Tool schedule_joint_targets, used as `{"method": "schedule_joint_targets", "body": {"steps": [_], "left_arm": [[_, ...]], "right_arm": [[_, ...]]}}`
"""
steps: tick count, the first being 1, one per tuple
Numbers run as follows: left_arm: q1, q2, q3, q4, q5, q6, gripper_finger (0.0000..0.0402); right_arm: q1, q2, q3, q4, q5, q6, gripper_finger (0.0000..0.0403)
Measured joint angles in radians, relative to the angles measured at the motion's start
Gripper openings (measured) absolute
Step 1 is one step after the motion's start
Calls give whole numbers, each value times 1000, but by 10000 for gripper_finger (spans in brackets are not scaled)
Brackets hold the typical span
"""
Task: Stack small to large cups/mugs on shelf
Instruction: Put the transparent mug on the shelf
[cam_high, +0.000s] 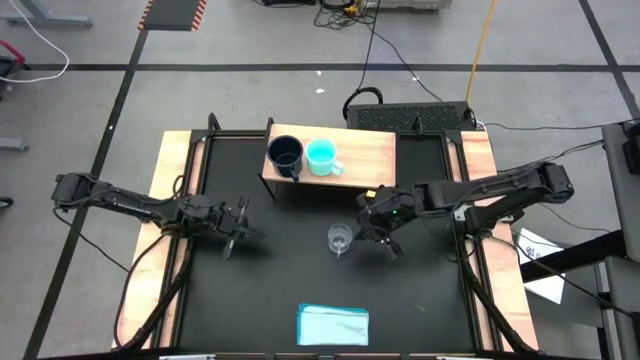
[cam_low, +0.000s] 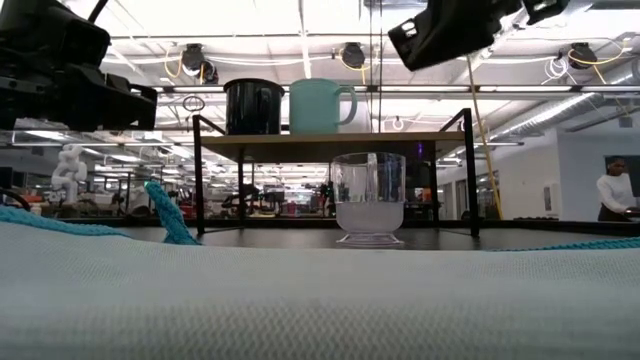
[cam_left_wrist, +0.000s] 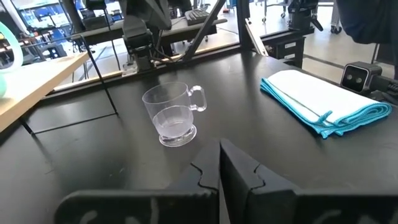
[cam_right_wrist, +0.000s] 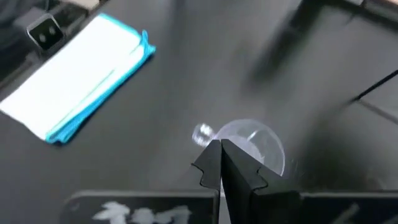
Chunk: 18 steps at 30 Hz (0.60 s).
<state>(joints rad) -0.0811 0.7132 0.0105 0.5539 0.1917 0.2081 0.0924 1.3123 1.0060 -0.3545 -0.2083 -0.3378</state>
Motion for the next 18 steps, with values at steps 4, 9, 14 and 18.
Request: {"method": "schedule_joint_targets", "body": {"steps": [4,9,14,18], "left_arm": [[0,0,0,9,0,-1,3],[0,0,0,25,0,-11,15],[0,0,0,24,0,-13,4],[0,0,0,25,0,-20,8]], "right_arm": [[-1,41,19,-43,-1,-29,0],[-1,90,20,-30,3,-44,0],[-1,128,20,-12,64,-23,0],[-1,158,20,17,78,-20,8]]}}
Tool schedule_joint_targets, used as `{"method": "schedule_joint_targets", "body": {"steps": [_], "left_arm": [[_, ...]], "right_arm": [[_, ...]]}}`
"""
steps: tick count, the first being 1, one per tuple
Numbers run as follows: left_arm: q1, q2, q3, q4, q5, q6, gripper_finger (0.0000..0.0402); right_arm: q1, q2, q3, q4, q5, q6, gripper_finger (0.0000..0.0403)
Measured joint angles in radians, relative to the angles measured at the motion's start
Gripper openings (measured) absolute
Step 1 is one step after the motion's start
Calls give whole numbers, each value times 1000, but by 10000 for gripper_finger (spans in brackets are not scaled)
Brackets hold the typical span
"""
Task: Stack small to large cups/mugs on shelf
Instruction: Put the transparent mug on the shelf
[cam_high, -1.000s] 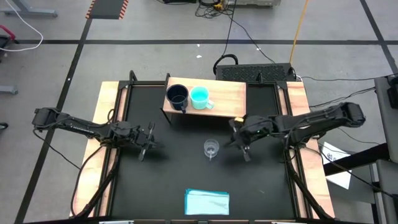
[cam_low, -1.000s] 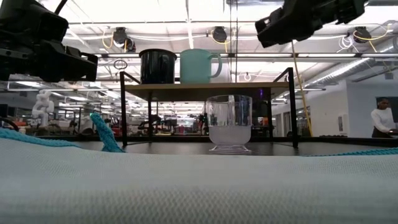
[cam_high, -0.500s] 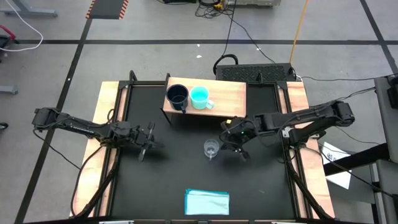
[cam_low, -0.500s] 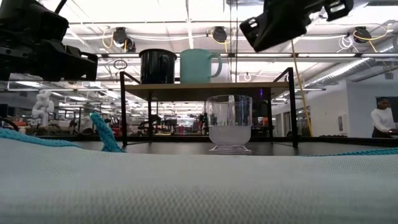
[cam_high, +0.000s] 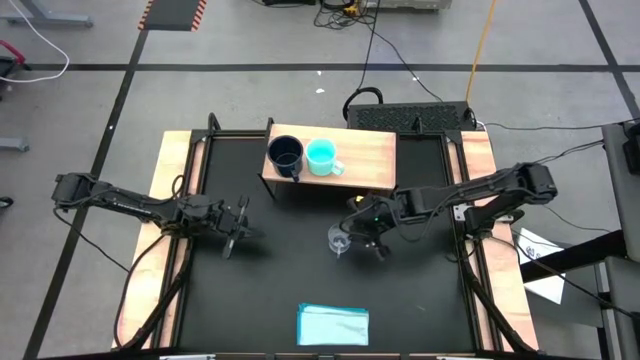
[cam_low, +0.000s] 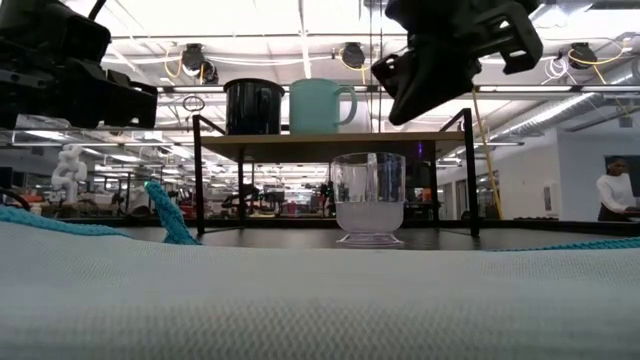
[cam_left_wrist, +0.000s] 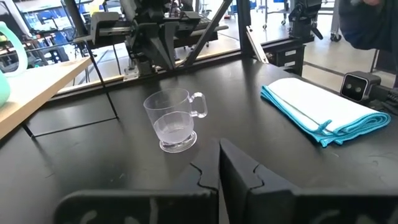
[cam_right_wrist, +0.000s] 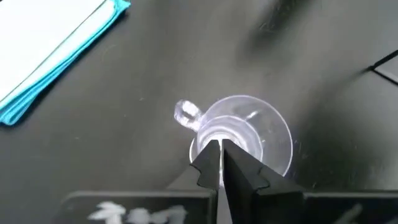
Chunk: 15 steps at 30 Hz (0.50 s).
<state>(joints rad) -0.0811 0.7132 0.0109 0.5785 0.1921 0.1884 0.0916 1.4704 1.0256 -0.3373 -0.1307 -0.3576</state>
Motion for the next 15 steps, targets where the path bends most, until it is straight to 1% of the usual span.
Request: {"method": "schedule_joint_targets", "body": {"steps": [3,7,11,15], "left_arm": [[0,0,0,0,0,-12,20],[0,0,0,0,0,-18,25],[0,0,0,0,0,-18,18],[0,0,0,-12,0,-18,4]], "right_arm": [[0,5,0,20,2,0,27],[0,5,0,10,3,-11,68],[5,5,0,-22,3,-65,114],[5,5,0,-16,3,-71,151]]}}
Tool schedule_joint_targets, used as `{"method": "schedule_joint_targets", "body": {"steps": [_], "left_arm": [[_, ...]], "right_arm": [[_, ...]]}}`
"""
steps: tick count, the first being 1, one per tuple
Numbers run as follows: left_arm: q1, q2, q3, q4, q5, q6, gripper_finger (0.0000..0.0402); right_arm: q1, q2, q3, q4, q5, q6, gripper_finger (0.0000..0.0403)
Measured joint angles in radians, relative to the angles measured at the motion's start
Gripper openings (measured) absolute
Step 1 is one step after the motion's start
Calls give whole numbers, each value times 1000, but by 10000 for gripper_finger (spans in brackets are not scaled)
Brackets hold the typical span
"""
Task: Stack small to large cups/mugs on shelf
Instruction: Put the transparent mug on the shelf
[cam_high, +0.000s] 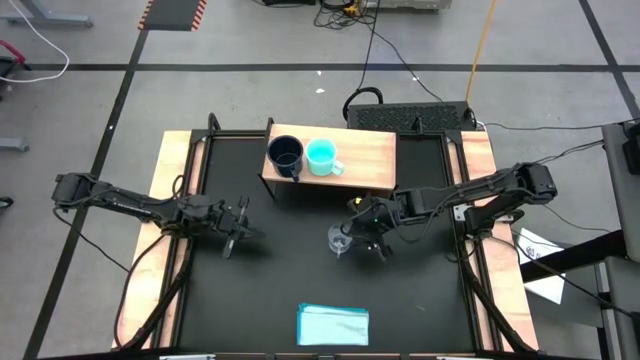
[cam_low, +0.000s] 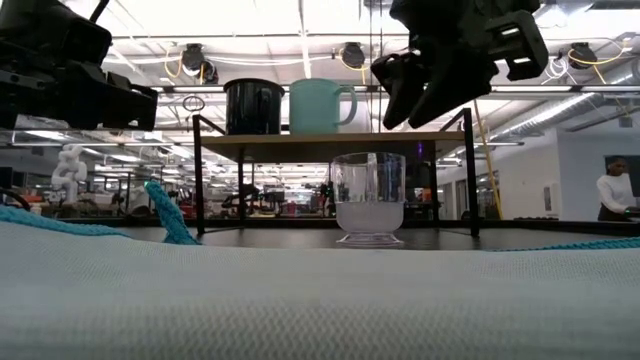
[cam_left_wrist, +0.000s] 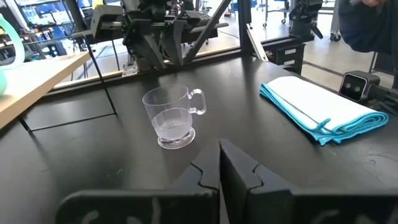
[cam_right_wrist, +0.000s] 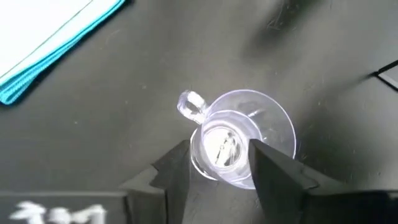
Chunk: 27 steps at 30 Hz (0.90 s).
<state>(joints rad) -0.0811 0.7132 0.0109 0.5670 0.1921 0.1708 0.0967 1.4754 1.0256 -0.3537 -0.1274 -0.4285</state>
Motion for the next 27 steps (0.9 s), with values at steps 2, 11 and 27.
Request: {"method": "schedule_joint_targets", "body": {"steps": [2,11,27], "left_arm": [[0,0,0,-4,0,4,3],[0,0,0,-1,19,3,33],[0,0,0,-3,19,4,35]], "right_arm": [[0,6,0,1,0,-2,161],[10,73,-1,43,-4,-6,161],[10,184,-1,103,-7,-32,160]]}}
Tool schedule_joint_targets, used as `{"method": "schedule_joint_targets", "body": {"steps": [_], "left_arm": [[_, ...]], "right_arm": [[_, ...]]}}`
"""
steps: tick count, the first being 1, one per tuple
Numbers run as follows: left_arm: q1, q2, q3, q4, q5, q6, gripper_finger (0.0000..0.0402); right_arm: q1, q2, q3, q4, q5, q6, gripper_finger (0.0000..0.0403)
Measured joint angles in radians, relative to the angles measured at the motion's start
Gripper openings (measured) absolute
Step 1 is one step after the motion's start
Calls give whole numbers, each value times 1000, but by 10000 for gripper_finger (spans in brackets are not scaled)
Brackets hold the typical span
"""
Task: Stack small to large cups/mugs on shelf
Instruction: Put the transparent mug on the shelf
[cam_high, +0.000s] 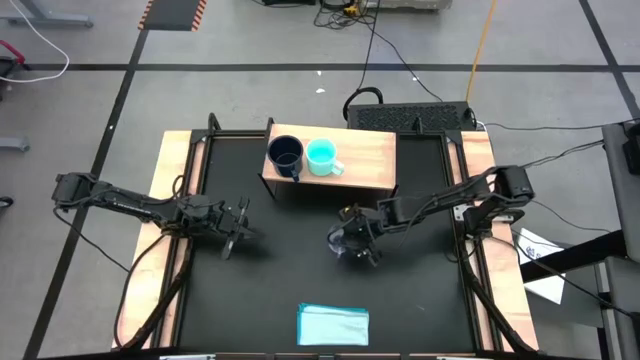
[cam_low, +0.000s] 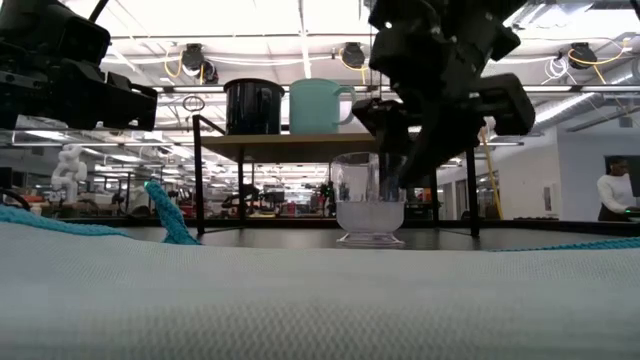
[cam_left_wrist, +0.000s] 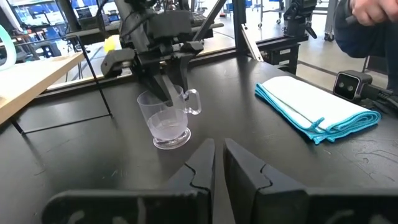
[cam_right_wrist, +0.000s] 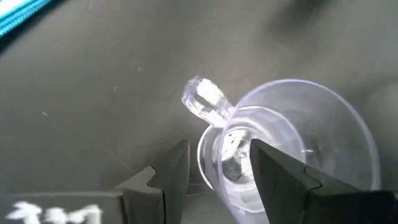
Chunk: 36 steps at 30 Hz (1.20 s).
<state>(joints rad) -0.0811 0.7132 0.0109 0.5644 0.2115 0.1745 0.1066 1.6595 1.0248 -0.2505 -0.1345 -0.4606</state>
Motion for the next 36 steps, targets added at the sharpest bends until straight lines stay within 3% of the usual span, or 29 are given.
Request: {"method": "schedule_joint_targets", "body": {"steps": [11,25,36], "left_arm": [[0,0,0,-1,0,6,35],[0,0,0,-10,0,3,35],[0,0,0,-13,0,-5,35]], "right_arm": [[0,-4,0,0,0,1,153],[0,-9,0,-1,-1,9,13],[12,-14,0,-2,1,-21,3]]}}
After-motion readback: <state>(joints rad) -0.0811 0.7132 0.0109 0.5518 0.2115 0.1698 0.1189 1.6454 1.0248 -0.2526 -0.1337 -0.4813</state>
